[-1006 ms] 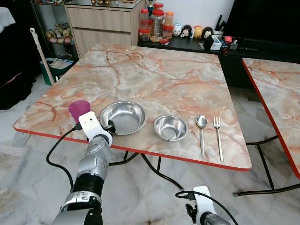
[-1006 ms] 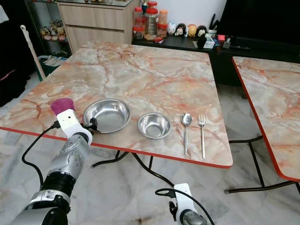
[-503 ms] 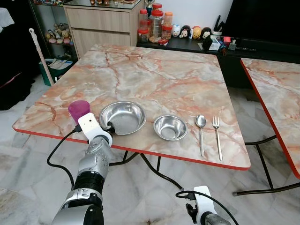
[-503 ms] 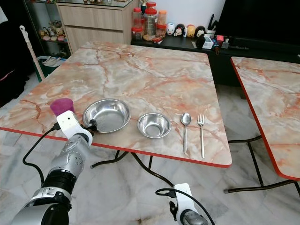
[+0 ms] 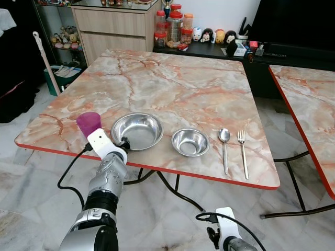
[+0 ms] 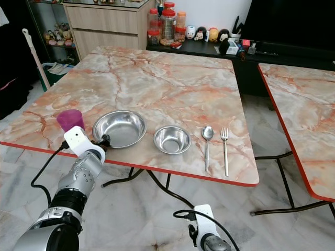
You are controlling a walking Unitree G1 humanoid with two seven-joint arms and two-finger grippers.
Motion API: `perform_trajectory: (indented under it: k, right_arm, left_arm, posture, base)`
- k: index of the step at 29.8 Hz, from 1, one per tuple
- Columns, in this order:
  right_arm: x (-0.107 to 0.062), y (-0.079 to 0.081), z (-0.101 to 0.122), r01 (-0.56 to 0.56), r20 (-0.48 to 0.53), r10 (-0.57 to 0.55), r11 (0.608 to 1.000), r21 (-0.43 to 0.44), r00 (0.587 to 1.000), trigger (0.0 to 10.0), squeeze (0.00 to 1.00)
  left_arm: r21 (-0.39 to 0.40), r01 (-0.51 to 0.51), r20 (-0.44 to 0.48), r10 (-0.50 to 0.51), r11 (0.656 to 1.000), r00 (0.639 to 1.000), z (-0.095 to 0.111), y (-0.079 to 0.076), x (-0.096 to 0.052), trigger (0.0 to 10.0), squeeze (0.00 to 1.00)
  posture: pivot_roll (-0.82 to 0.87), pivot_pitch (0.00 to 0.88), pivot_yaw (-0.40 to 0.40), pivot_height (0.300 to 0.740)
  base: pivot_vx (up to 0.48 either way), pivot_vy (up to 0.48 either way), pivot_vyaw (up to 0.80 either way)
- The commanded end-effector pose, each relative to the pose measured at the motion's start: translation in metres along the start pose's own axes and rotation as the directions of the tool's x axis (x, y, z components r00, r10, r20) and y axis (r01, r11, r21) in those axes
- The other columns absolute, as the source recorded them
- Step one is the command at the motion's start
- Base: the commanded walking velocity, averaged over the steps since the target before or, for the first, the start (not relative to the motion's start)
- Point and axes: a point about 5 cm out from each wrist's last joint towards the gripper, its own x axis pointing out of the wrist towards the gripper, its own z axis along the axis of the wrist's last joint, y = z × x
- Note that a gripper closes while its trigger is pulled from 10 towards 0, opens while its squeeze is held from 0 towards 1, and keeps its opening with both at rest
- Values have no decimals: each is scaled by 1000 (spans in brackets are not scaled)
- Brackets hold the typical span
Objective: Setting the table
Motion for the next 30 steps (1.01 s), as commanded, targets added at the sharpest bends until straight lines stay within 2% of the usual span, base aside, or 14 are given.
perform_trajectory:
  k: [1, 30]
  right_arm:
    - [0, -2, 1, 6, 1, -6, 1000, 14, 1000, 10000, 0]
    - [0, 3, 0, -6, -7, 6, 1000, 21, 1000, 10000, 0]
  left_arm:
    - [-16, 6, -10, -6, 1000, 1000, 0, -3, 1, 0, 0]
    - [12, 31, -35, -30, 999, 999, -3, -5, 1, 0, 0]
  posture:
    - [89, 0, -55, 740]
    - [95, 0, -40, 740]
  base:
    - [0, 0, 0]
    - [0, 0, 0]
